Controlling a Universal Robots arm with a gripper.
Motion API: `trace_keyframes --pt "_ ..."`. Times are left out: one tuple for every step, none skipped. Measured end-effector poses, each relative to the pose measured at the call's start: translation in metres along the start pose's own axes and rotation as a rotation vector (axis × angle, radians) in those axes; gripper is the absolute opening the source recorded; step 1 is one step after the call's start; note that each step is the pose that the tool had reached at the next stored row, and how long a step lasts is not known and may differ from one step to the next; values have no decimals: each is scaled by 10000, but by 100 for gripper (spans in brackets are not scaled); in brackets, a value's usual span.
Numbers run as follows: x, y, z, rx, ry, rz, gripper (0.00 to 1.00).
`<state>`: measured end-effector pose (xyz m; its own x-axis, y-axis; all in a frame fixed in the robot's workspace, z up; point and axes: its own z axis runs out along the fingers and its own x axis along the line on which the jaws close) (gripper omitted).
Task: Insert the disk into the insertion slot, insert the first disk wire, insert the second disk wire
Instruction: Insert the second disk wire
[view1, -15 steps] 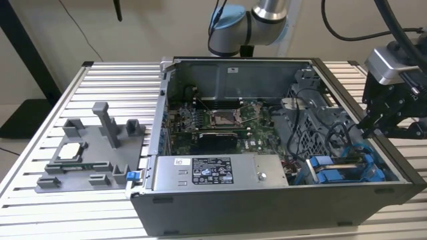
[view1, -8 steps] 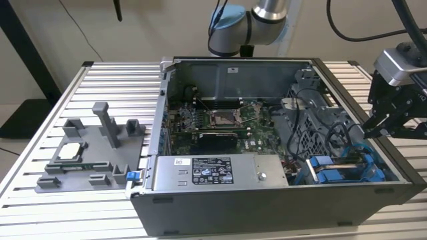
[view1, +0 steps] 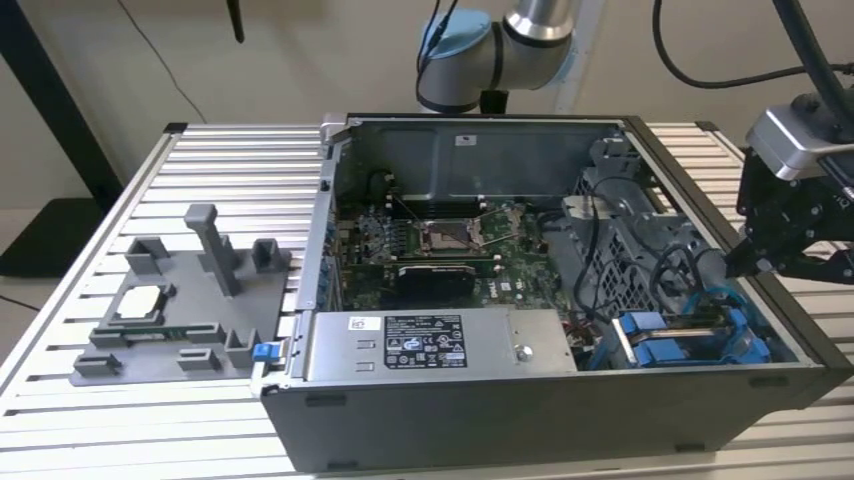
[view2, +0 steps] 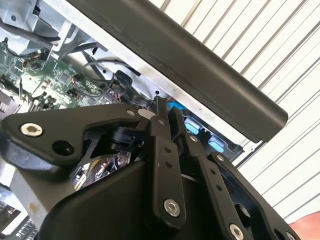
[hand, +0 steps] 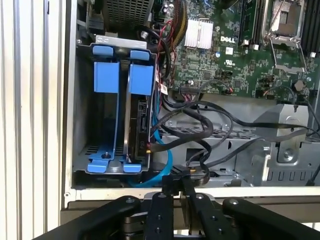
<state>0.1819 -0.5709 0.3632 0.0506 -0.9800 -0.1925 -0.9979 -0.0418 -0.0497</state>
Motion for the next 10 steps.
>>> trace_keyframes --pt "1 0 3 0 -2 0 100" --pt "3 0 5 0 -4 0 100" --pt "5 0 7 0 -5 -1 100" --pt "6 0 8 0 -5 0 100" --pt "8 0 10 0 -5 -1 100" --pt "9 1 11 0 -5 -1 100" --pt "12 1 14 0 -5 -2 100" --pt "14 1 16 0 -5 -1 100" --pt "17 1 18 0 -5 -1 100" --pt "20 1 18 0 -4 -1 100"
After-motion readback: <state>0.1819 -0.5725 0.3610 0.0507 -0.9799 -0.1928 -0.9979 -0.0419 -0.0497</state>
